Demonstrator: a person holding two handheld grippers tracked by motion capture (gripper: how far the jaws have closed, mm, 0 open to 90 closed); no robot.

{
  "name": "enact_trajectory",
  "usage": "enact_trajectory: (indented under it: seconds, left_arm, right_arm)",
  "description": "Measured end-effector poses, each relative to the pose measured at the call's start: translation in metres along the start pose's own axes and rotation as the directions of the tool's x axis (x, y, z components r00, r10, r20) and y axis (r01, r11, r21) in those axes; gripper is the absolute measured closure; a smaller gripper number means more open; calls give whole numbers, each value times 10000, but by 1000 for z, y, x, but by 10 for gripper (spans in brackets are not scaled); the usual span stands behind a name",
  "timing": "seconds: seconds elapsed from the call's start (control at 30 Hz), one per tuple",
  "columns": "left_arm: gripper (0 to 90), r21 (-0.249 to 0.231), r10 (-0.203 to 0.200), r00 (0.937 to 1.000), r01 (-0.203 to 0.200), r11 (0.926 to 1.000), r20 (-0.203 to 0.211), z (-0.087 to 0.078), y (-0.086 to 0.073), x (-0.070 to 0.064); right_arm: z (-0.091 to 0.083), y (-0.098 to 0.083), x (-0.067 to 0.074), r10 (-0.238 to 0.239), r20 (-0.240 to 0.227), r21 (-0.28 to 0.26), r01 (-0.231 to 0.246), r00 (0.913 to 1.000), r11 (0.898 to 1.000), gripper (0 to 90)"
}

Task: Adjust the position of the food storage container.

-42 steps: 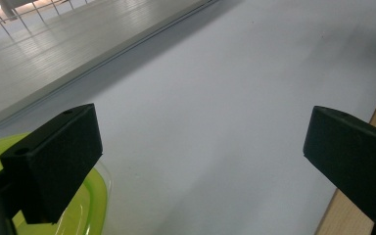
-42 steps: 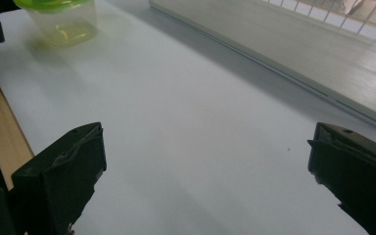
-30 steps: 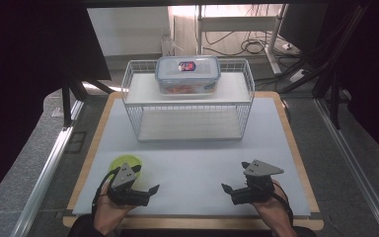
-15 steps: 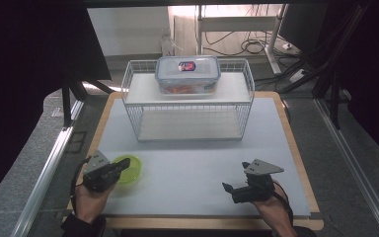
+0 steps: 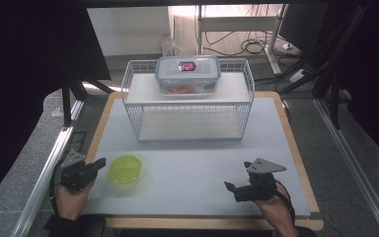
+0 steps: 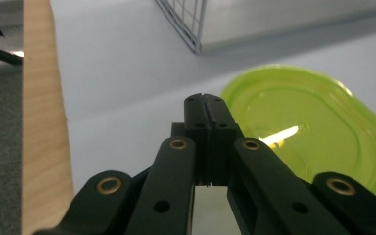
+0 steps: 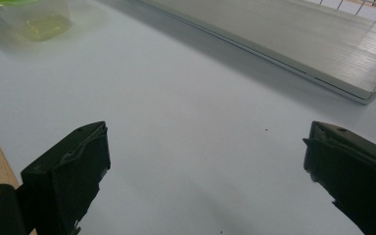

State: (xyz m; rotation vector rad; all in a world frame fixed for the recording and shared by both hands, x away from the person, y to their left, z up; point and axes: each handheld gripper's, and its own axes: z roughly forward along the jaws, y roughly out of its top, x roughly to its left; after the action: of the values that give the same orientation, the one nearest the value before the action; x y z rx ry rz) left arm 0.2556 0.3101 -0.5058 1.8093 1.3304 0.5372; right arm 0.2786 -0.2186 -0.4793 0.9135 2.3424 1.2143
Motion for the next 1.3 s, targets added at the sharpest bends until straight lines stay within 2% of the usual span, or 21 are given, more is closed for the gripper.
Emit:
enact_trajectory:
  seconds: [0.13,0.37,0.6,0.8,0.93,1.17,1.3]
  left_arm:
    - [900,498,-45,9998,55,9987,-211,4,-5,-3]
    - [900,857,22,9991,15,9963,-423,10,-6,-9]
    - [900,944,-50,9998,66,9955,-173,14,-4,-15]
    - [900,1170,224,9992,-260,9928,325,23,-2,-31]
    - [900,1335,380,9980,-444,9900,503,28,-1,-38]
    - [900,1615,80,9985,-167,9867,543,31,-5,-32]
    - [899,1859,-121,9965,-36,9826,833,34,-8,-27]
  right_arm:
    - [0,0,1,-50,-26,3,50,10000,10000,32]
    - [1,0,0,-55,36,97,55,10000,9999,32]
    - [2,-1,1,-71,21,194,71,10000,9998,32]
    - [3,-1,1,-88,19,232,88,10000,9997,33]
    - [3,-1,2,-114,3,289,114,9999,9995,33]
    - [4,-1,2,-120,-26,317,121,9999,9994,33]
    - [4,-1,2,-132,-23,356,133,9999,9993,33]
